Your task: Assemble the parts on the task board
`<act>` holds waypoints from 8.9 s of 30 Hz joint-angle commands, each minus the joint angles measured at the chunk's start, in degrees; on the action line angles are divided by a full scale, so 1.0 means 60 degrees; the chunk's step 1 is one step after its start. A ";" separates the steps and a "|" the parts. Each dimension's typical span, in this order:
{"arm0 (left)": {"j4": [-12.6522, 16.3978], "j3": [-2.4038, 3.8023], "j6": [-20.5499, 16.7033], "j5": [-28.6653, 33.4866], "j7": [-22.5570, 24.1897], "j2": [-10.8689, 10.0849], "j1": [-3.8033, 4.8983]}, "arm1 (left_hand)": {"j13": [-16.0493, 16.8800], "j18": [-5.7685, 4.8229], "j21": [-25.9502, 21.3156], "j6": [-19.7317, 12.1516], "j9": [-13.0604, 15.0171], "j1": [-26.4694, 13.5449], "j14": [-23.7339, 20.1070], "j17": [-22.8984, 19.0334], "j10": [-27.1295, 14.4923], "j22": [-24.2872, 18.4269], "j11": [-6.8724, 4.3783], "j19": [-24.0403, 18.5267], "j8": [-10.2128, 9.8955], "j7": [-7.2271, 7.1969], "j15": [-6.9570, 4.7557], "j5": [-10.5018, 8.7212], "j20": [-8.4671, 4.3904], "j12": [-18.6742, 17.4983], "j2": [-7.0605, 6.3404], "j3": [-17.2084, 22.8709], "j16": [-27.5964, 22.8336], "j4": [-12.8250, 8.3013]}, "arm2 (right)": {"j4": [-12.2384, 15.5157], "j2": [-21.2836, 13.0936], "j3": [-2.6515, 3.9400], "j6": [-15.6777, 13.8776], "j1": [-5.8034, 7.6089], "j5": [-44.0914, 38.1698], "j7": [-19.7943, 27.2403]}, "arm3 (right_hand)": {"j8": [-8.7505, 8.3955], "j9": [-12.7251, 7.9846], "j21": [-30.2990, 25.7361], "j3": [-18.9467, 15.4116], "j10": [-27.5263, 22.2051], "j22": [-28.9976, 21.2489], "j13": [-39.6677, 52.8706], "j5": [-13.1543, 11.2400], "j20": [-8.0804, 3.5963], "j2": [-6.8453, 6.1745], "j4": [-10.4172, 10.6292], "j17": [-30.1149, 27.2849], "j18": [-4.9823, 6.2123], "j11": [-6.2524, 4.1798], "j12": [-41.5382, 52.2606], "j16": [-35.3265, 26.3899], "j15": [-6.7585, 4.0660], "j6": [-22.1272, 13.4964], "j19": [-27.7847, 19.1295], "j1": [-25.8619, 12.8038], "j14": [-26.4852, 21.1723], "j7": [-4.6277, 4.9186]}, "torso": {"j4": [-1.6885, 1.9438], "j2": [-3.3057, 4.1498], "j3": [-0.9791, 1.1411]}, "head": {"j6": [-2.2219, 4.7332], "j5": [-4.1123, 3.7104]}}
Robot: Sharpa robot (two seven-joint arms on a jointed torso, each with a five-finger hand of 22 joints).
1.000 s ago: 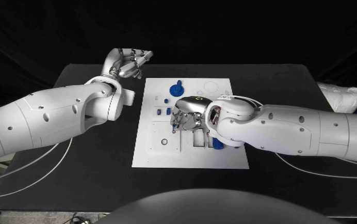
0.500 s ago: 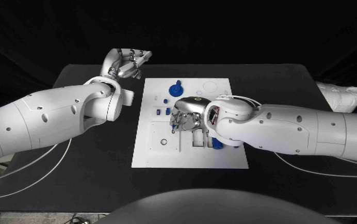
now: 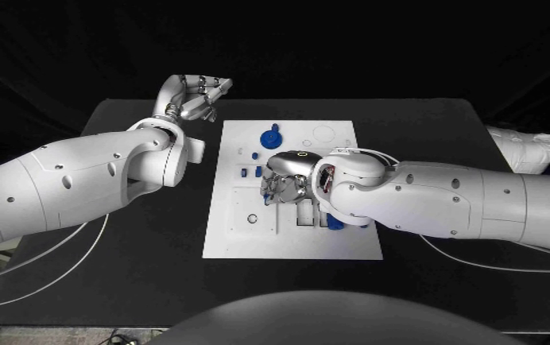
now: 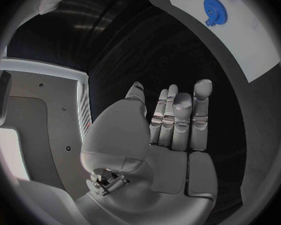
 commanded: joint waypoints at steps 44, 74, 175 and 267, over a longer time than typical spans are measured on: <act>0.0004 0.0007 0.0156 -0.0038 0.0111 0.0005 0.0008 | 0.0015 0.0030 -0.0033 -0.0060 0.0003 -0.0017 0.0037 -0.0016 -0.0023 -0.0012 -0.0017 0.0049 0.0033 -0.0027 0.0018 0.0037 -0.0001 0.0051 0.0079 -0.0069 -0.0043 -0.0001 | 0.0043 0.0099 -0.0012 0.0711 -0.0054 -0.1915 -0.0002 | -0.0120 -0.0037 0.0043 -0.0035 -0.0237 0.2510 -0.0016 -0.0018 0.0092 0.0011 -0.0031 0.2510 -0.0065 0.0025 -0.0058 0.0039 0.0079 -0.0064 0.1000 -0.0043 0.0978 -0.0047 | -0.0008 0.0003 0.0003 | 0.0002 -0.0053; -0.0005 0.0007 0.0151 -0.0038 0.0122 0.0018 0.0008 | 0.0019 0.0030 -0.0071 -0.0072 0.0006 0.0037 0.0036 -0.0036 -0.0028 -0.0013 -0.0017 0.0066 0.0039 -0.0027 0.0017 0.0063 -0.0005 0.0051 0.0107 -0.0108 -0.0054 0.0004 | 0.0081 0.0046 -0.0013 0.0473 -0.0056 -0.1805 -0.0074 | -0.0230 -0.0558 0.0043 -0.0563 -0.1484 0.2510 0.0000 -0.0183 0.0422 -0.0585 0.0171 0.2510 -0.0065 0.0430 -0.0037 0.0039 0.0424 -0.2038 0.1000 -0.0648 0.0978 0.0221 | -0.0007 0.0001 0.0004 | 0.0002 -0.0053; -0.0140 0.0005 0.0144 -0.0041 0.0139 0.0046 0.0006 | 0.0023 0.0026 -0.0072 -0.0074 0.0010 0.0072 0.0044 -0.0043 -0.0027 -0.0002 -0.0018 0.0100 0.0047 -0.0028 0.0014 0.0074 -0.0008 0.0053 0.0131 -0.0144 -0.0050 0.0006 | 0.0609 -0.2036 -0.0037 0.1598 0.0941 -0.1767 -0.1264 | 0.0244 -0.0406 0.0043 -0.0595 -0.0344 0.2510 0.0000 -0.0185 -0.0171 0.0830 0.0159 0.2510 -0.0065 -0.0204 0.0178 0.0039 -0.0257 -0.0674 0.1000 0.0203 0.0978 -0.0208 | -0.0006 -0.0004 0.0000 | 0.0002 -0.0146; -0.0301 0.0004 0.0304 -0.0086 0.0149 0.0158 -0.0007 | 0.0028 0.0026 -0.0106 -0.0065 0.0018 0.0127 0.0051 -0.0058 -0.0024 0.0002 -0.0024 0.0124 0.0064 -0.0036 0.0008 0.0094 -0.0013 0.0057 0.0169 -0.0188 -0.0052 0.0004 | 0.0863 0.0533 -0.0009 0.1744 0.0614 -0.3809 0.1437 | 0.0069 -0.0404 0.0043 -0.0255 -0.0580 0.2510 -0.0021 -0.0151 0.0042 0.0721 0.0188 0.2510 -0.0065 -0.0005 -0.0065 0.0039 0.0000 -0.0658 0.1000 0.0295 0.0978 -0.0008 | -0.0010 -0.0001 0.0004 | 0.0002 0.0209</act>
